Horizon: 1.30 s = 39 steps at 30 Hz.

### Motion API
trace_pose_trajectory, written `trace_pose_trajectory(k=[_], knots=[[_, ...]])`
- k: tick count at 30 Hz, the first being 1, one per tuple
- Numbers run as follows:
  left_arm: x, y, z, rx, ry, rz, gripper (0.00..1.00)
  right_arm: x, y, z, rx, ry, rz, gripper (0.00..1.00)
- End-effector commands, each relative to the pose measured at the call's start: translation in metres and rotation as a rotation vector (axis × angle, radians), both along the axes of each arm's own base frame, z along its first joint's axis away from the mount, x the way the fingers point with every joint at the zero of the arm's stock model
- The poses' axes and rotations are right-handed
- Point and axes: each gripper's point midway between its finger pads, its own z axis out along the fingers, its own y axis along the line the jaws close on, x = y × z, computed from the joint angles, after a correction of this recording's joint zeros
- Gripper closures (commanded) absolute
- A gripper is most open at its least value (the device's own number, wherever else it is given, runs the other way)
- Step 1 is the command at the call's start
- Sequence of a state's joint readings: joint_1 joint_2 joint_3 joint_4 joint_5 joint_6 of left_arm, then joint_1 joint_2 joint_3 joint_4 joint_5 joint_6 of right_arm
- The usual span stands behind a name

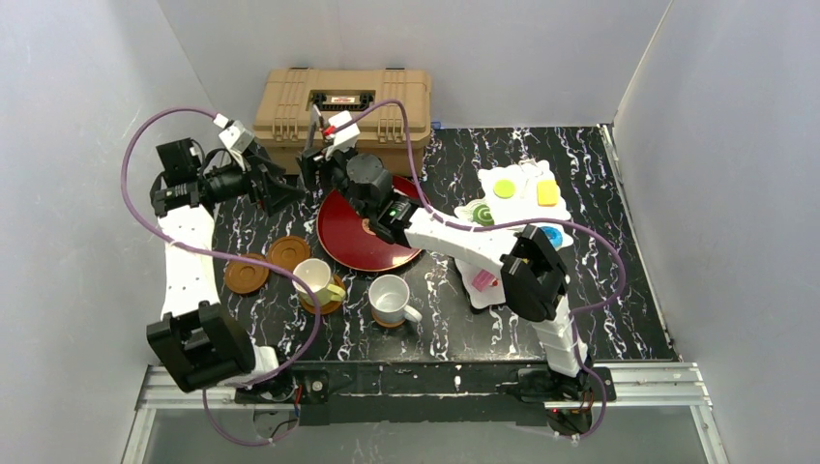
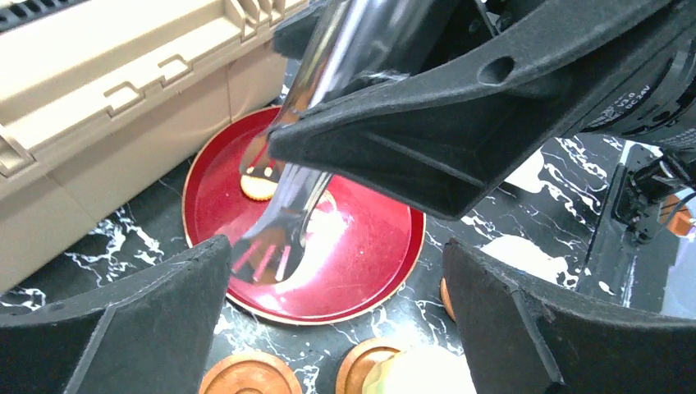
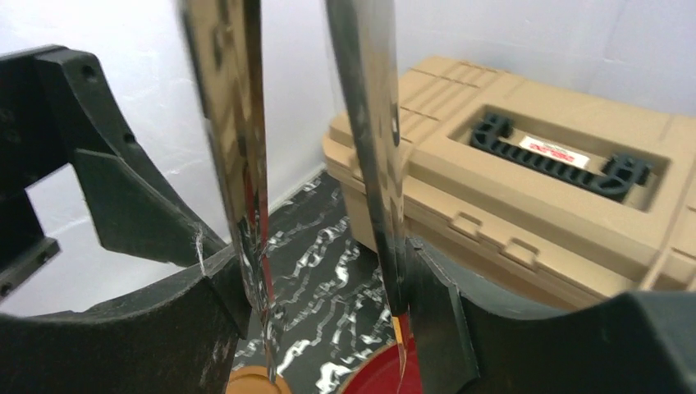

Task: Serve the afternoon tea
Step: Pick up the clamp from the center of the board, then pick up the desert from the tray.

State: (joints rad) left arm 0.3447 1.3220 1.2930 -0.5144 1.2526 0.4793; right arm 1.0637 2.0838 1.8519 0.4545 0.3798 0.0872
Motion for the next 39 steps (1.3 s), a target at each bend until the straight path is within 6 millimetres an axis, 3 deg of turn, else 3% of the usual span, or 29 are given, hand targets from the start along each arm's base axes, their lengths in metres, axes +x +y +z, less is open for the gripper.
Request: trace_pose_trajectory(k=[1, 8, 14, 30, 39], knots=[[0.004, 0.001, -0.013, -0.025, 0.090, -0.018, 0.02, 0.017, -0.031, 0.031, 0.065, -0.092, -0.117, 0.28], [0.005, 0.004, -0.016, -0.005, 0.092, -0.012, 0.02, 0.044, -0.054, -0.004, 0.041, -0.069, -0.192, 0.29], [0.008, 0.006, -0.023, -0.002, 0.117, -0.015, 0.02, 0.064, -0.060, -0.033, -0.024, -0.015, -0.215, 0.34], [0.014, 0.012, -0.027, 0.012, 0.125, 0.002, 0.02, 0.084, -0.061, -0.109, -0.169, 0.102, -0.239, 0.32], [0.015, 0.013, -0.031, 0.010, 0.136, 0.004, 0.02, 0.094, -0.067, -0.129, -0.191, 0.124, -0.265, 0.31]])
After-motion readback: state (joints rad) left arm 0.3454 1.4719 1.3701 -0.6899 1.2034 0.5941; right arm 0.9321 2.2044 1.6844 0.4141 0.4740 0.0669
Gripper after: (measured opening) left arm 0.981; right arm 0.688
